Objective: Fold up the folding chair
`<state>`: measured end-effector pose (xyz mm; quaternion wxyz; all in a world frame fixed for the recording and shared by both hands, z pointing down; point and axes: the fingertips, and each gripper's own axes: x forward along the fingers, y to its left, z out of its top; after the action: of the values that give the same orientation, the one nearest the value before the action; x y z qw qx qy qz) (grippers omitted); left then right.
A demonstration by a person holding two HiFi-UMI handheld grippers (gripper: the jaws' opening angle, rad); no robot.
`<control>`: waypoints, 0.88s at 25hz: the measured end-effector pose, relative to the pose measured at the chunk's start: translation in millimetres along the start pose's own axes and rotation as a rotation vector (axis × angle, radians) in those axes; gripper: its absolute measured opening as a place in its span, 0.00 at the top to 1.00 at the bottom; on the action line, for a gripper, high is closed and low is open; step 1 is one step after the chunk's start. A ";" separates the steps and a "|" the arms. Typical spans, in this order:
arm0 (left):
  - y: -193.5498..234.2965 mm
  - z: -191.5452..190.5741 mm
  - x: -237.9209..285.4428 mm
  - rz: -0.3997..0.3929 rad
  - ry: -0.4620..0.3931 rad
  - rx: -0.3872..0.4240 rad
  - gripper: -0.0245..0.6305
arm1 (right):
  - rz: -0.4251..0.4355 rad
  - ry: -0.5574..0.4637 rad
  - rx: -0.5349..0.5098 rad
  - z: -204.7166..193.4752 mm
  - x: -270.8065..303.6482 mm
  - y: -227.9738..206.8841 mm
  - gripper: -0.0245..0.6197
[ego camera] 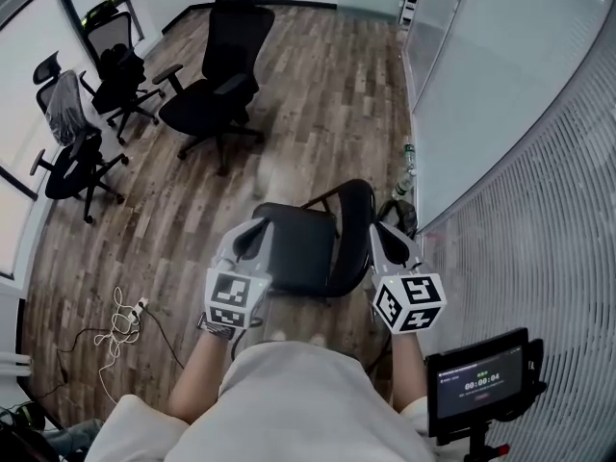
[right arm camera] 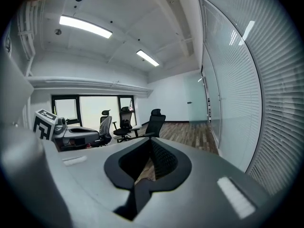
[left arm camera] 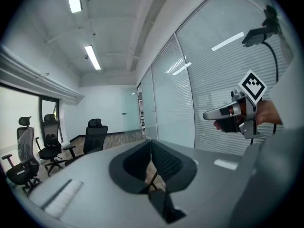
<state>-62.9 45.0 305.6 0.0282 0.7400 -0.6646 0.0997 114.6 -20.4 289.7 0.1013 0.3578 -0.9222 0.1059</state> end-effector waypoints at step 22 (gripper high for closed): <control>41.5 -114.6 30.0 0.069 0.242 -0.137 0.72 | -0.001 0.213 0.099 -76.0 49.5 -57.8 0.74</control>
<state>-113.6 30.9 419.5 0.1549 0.6954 -0.6868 0.1437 126.6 -73.4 382.5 0.1811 0.3495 -0.8997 0.1885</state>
